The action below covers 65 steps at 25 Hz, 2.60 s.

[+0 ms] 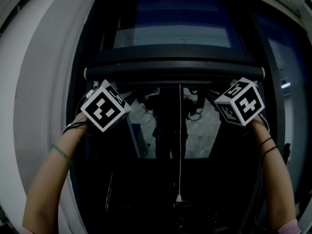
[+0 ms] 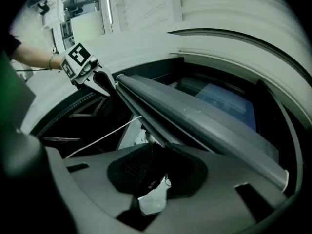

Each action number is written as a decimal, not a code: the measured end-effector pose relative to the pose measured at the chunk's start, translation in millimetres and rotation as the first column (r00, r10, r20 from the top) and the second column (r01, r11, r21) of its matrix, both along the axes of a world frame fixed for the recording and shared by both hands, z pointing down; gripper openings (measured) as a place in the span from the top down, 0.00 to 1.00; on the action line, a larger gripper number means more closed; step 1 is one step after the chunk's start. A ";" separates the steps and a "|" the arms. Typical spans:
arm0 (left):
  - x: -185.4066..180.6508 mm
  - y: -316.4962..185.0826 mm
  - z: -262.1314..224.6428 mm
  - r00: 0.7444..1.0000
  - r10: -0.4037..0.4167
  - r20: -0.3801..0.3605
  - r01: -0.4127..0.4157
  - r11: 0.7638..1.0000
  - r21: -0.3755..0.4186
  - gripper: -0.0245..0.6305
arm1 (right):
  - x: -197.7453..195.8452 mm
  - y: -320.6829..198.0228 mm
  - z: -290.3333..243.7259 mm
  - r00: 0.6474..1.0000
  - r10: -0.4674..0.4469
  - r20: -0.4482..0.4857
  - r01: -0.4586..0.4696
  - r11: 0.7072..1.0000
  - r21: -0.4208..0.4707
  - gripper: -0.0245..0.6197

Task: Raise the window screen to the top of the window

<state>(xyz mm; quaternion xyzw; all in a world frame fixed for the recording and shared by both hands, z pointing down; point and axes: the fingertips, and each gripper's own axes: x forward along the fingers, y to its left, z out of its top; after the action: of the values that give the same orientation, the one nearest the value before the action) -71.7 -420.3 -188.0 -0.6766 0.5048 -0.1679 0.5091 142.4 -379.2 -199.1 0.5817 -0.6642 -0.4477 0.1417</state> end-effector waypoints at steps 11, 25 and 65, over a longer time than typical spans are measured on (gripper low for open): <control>3.0 15.2 151.5 0.981 0.152 -0.118 -0.170 0.972 -0.160 0.86 | 25.4 -1.7 145.6 0.984 -0.118 0.134 0.135 0.982 -0.131 0.85; 54.7 111.0 414.9 0.897 0.206 -0.391 -0.364 0.846 -0.391 0.86 | 6.5 76.6 392.5 0.875 -0.286 0.391 0.392 0.891 -0.226 0.85; -46.8 509.2 679.6 0.715 0.063 -0.696 -0.627 0.498 -0.599 0.86 | -181.5 485.6 684.1 0.661 0.081 0.746 0.447 0.756 -0.478 0.86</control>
<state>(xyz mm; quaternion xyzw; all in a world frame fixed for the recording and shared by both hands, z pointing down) -118.4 88.9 491.5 -0.9371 0.3456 -0.0451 -0.0168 -39.1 106.4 485.0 0.5528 -0.8314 0.0565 0.0010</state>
